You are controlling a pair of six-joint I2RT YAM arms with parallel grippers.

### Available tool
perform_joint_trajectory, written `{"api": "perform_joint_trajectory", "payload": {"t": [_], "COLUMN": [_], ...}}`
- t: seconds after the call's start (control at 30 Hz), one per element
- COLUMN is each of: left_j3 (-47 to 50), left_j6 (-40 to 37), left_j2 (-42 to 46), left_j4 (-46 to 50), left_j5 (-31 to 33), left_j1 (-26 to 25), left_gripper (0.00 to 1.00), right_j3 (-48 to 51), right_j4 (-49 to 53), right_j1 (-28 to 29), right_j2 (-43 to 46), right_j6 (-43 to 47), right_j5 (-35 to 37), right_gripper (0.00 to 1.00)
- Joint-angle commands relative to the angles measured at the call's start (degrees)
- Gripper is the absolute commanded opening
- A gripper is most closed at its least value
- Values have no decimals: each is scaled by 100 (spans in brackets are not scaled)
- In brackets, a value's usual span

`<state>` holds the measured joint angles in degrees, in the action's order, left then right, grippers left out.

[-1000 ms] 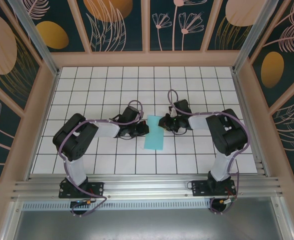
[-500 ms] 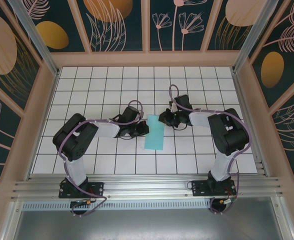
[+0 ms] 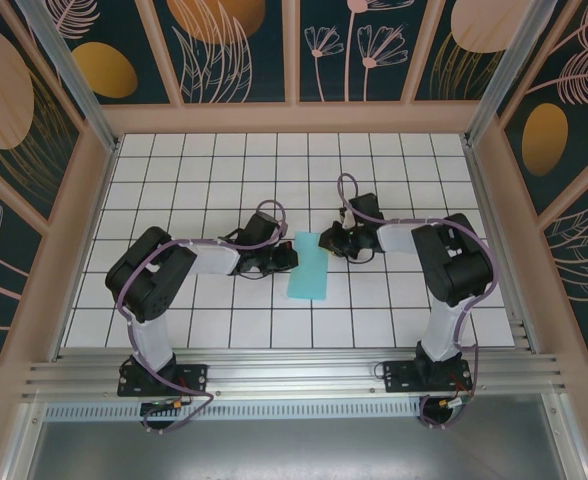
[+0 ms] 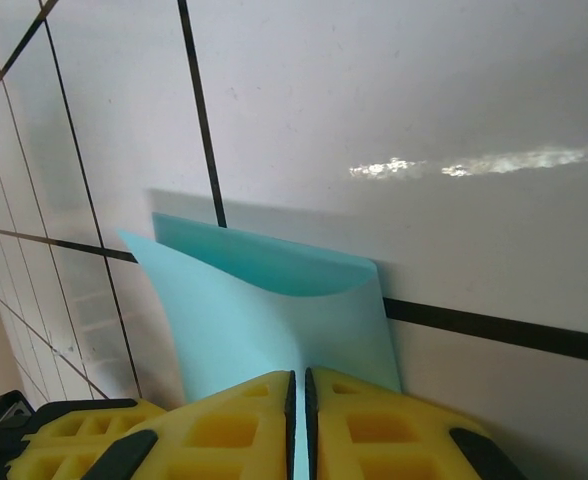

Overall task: Fold a paper plane with a square sheet of paper (pick it up from the middle)
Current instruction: Fold the square sheet of paper in half at the center of the table.

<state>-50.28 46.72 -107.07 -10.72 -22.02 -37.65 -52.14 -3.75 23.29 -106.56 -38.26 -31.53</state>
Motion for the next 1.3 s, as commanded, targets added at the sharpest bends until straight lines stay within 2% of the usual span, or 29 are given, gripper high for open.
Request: {"api": "perform_joint_trajectory", "payload": {"t": [0.0, 0.17, 0.47, 0.73, 0.9, 1.27], "left_j3": [183, 166, 180, 168, 173, 183], "left_j6": [-116, -110, -125, -155, -151, -154], "left_j2": [-240, -255, -225, -253, -217, -211], "left_j4": [811, 799, 808, 852, 849, 826], "left_j5": [410, 409, 418, 418, 431, 418], "left_j1": [-35, -32, -36, -36, -37, -40], "left_gripper": [0, 0, 0, 0, 0, 0], "right_j3": [-357, -570, -334, -763, -965, -590], "right_j4": [332, 476, 375, 669, 765, 525], "right_j1": [-52, -96, -157, -164, -197, -261], "right_j2": [209, 1, -488, -121, -224, -651], "right_j6": [18, 114, 29, 53, 116, -40], "right_j5": [3, 42, 285, 73, 21, 212], "right_gripper": [16, 16, 16, 16, 16, 16]}}
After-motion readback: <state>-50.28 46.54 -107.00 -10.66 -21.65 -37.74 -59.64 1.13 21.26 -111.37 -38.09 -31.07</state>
